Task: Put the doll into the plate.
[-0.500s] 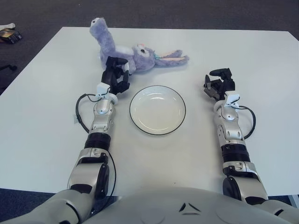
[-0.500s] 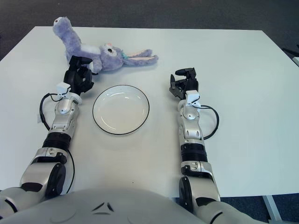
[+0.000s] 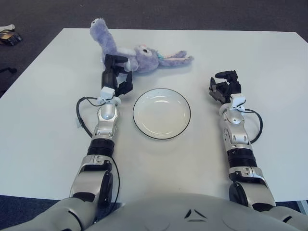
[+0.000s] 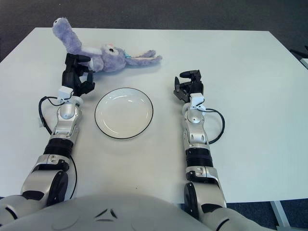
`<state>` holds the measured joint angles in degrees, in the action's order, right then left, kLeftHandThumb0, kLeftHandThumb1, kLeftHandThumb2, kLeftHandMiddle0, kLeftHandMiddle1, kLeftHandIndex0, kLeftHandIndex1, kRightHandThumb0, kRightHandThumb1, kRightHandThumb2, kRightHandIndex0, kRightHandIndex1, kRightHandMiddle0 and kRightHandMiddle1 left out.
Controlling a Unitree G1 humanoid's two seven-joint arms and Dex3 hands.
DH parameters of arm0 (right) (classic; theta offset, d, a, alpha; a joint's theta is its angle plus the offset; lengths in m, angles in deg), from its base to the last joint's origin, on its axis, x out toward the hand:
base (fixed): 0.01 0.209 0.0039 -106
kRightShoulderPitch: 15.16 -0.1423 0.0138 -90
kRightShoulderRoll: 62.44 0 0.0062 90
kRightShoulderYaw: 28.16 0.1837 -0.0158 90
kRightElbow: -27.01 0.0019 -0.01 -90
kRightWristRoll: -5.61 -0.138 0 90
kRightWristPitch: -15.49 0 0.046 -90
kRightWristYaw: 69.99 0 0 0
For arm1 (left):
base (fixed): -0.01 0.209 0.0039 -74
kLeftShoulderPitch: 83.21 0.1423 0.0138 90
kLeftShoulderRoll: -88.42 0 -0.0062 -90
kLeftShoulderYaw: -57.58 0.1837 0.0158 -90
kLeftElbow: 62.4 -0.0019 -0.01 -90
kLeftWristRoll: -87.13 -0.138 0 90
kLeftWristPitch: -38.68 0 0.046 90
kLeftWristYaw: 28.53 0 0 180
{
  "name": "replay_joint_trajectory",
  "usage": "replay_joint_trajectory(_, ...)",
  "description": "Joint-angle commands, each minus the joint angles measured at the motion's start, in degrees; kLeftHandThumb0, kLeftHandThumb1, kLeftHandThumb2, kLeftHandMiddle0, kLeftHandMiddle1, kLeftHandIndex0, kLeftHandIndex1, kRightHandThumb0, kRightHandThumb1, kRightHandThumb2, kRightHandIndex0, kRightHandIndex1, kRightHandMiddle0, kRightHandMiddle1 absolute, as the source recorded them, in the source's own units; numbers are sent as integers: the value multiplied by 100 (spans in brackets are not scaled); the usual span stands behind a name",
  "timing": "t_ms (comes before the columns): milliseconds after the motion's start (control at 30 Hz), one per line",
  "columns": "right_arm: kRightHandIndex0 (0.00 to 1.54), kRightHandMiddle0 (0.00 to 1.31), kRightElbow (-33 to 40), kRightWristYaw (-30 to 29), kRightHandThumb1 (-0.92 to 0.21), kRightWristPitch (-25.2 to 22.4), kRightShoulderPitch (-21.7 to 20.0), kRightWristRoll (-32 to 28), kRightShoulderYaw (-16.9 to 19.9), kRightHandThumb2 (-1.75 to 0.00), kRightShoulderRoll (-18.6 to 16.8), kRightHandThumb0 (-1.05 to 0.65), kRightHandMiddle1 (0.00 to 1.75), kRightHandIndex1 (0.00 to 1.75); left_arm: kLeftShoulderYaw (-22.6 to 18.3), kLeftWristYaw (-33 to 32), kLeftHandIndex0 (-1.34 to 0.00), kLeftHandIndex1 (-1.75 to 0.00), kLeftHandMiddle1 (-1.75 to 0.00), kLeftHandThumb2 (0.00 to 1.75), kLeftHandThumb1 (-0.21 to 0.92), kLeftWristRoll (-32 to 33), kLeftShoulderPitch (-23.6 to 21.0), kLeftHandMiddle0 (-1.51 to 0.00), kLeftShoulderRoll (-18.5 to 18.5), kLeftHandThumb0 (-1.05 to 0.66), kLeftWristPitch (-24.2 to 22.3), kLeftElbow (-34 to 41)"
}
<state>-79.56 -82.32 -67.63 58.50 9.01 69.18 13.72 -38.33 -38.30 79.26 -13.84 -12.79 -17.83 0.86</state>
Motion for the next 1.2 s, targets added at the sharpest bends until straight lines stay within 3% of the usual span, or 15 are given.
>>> replay_joint_trajectory(0,45,18,-66,-33,-75,-132,136,-2,1,-68,-43,-1,166,154,77,-322,-28,-164,-164,72,74,-370,367,-30,-10,-1,274,178)
replay_joint_trajectory(200,44,19,-109,-56,-76,-158,119,9,-25,-68,-50,-1,166,154,114,-644,-30,-162,-162,70,75,-708,527,-31,-27,-1,399,673)
replay_joint_trajectory(400,44,19,-191,-54,-76,-132,90,30,-45,-68,-45,-1,165,155,86,-790,-16,-163,-153,47,89,-893,763,-38,-40,-1,320,1524)
replay_joint_trajectory(567,44,17,-232,-77,-74,-99,87,73,-85,-71,-63,-1,165,157,63,-701,-16,-163,-151,43,92,-777,938,-37,-11,-1,270,1952)
replay_joint_trajectory(1000,45,15,-350,-90,-72,5,57,143,-200,-75,-52,-1,168,158,28,-472,-16,-161,-160,45,92,-426,1101,-31,21,0,103,2395)
replay_joint_trajectory(1167,45,15,-421,-78,-73,74,33,170,-234,-76,-41,-1,169,158,18,-388,-18,-164,-168,62,83,-247,1131,-28,-15,0,89,2550)
